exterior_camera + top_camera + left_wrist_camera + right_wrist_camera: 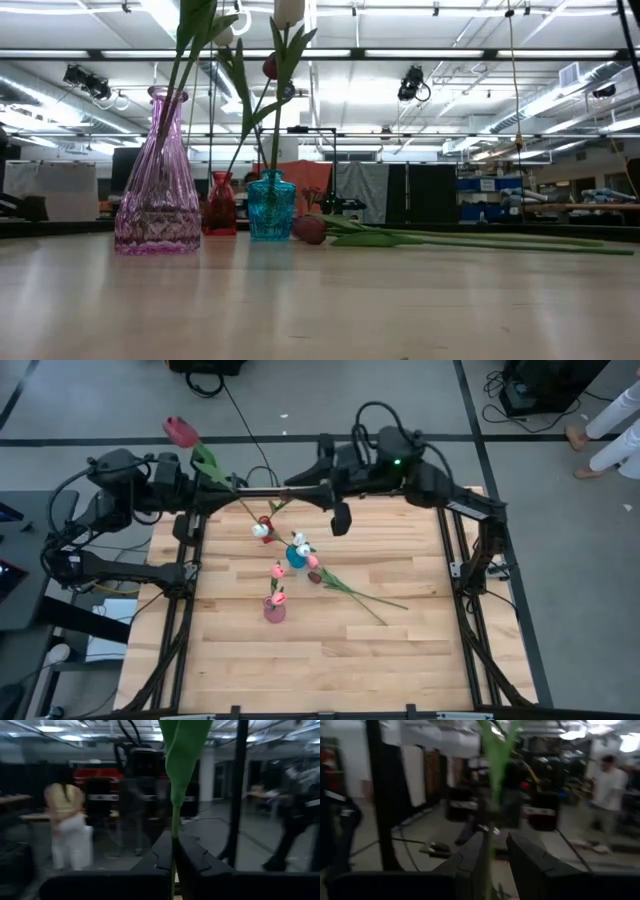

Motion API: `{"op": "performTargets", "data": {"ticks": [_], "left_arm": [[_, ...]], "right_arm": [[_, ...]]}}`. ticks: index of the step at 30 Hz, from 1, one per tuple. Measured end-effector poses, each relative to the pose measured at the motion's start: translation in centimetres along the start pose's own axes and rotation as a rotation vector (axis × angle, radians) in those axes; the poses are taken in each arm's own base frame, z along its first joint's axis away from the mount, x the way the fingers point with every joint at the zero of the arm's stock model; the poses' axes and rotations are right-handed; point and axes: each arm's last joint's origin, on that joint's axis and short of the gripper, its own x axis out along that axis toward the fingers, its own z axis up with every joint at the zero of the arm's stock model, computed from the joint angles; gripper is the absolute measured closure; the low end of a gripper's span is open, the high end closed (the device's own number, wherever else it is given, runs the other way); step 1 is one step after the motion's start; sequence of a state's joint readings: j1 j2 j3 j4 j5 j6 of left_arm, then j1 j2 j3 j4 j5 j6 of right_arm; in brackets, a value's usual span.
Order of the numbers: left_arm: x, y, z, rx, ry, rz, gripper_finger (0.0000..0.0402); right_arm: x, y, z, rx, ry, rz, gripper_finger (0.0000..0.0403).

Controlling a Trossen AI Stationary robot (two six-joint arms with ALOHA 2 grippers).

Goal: Sort flowers into vase by color
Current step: Put the right red flower into the red vase

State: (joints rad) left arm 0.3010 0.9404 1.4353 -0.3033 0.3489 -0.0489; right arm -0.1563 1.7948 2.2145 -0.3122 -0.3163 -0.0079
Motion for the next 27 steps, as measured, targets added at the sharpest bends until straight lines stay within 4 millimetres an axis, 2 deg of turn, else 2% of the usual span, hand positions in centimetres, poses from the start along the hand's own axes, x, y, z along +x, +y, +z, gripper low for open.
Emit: {"op": "performTargets", "data": {"ticks": [4, 8, 12, 15, 19, 27], "left_arm": [[-0.2, 0.0, 0.1, -0.005, -0.006, 0.003, 0.0388], [-1.6, 0.6, -0.3, 0.052, 0.066, 0.098, 0.0388], [-2.1, 1.6, -1.5, 0.086, 0.187, 0.175, 0.0388], [-2.1, 2.3, -2.6, 0.087, 0.217, 0.186, 0.0388], [-2.6, 3.0, -3.8, 0.103, 0.208, 0.211, 0.0389], [-2.4, 4.7, -8.7, 0.077, 0.200, 0.243, 0.0390]], "right_arm": [[-1.5, 0.7, 0.5, 0.001, 0.077, -0.081, 0.0305], [-3.0, 1.7, 0.5, 0.008, 0.188, -0.126, 0.0306], [-3.1, 2.6, -1.2, 0.009, 0.289, -0.171, 0.0306], [-3.6, 3.4, -2.2, 0.000, 0.318, -0.195, 0.0307], [-5.1, 4.0, -3.3, -0.009, 0.274, -0.223, 0.0307], [-8.1, 4.9, -8.6, 0.065, 0.174, -0.232, 0.0307]]}}
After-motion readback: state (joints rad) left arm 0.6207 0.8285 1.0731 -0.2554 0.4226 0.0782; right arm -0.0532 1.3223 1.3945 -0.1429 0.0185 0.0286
